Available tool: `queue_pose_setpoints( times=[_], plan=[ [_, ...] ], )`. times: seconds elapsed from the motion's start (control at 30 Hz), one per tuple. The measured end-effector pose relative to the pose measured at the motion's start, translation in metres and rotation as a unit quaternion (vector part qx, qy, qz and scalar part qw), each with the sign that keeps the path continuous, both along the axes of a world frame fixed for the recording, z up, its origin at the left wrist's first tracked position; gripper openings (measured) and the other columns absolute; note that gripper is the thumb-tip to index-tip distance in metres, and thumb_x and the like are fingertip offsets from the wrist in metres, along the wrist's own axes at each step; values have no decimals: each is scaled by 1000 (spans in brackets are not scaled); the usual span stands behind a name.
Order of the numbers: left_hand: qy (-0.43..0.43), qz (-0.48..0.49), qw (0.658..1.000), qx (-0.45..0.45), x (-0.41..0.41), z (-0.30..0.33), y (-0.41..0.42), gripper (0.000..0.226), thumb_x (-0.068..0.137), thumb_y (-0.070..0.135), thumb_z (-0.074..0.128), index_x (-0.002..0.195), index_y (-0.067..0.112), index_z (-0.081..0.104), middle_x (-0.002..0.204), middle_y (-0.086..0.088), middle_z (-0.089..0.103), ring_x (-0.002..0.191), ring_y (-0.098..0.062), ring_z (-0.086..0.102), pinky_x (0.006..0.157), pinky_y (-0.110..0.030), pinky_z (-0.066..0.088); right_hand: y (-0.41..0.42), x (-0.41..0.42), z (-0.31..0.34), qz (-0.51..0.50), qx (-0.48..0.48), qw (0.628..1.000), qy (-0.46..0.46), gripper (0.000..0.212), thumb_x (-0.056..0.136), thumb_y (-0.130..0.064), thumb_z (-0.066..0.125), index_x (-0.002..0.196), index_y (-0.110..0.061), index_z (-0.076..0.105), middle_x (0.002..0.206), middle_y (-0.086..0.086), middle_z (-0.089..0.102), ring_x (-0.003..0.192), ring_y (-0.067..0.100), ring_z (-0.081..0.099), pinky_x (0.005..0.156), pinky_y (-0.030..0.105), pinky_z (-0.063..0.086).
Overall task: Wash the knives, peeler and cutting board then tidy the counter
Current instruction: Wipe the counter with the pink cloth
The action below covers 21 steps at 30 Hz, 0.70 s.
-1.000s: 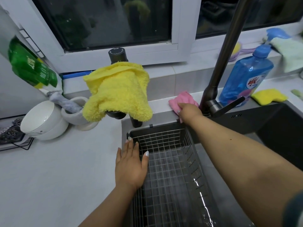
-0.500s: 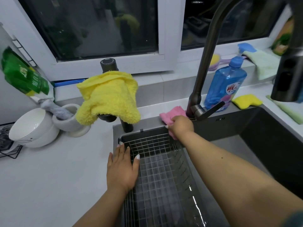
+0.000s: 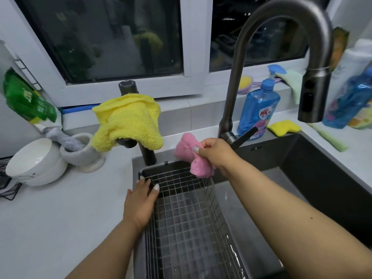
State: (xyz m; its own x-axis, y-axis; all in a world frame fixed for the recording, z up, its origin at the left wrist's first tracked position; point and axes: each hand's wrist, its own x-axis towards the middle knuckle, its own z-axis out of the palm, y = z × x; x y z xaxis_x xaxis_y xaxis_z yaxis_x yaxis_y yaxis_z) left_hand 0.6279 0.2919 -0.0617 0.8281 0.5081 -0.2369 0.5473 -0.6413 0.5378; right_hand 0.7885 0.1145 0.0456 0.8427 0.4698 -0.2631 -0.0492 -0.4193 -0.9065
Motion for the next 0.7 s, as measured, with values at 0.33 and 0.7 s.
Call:
queue_pose_setpoints(
  times=[0.33, 0.7],
  plan=[
    [-157, 41, 845, -510, 0, 96, -40, 55, 92, 51, 41, 108, 5, 68, 111, -16, 70, 105, -32, 65, 90, -43, 49, -16, -41, 12, 112, 146, 940, 287, 19, 95, -6, 49, 80, -4, 60, 75, 9, 65, 71, 21, 61, 70, 31, 50],
    [-153, 179, 820, -522, -32, 105, -53, 21, 92, 15, 60, 104, -1, 64, 100, -20, 71, 95, -35, 68, 83, -45, 55, -52, -78, -44, 56, 186, 899, 393, 63, 85, -57, 49, 115, -4, 65, 113, 22, 67, 110, 35, 61, 103, 45, 42]
  ],
)
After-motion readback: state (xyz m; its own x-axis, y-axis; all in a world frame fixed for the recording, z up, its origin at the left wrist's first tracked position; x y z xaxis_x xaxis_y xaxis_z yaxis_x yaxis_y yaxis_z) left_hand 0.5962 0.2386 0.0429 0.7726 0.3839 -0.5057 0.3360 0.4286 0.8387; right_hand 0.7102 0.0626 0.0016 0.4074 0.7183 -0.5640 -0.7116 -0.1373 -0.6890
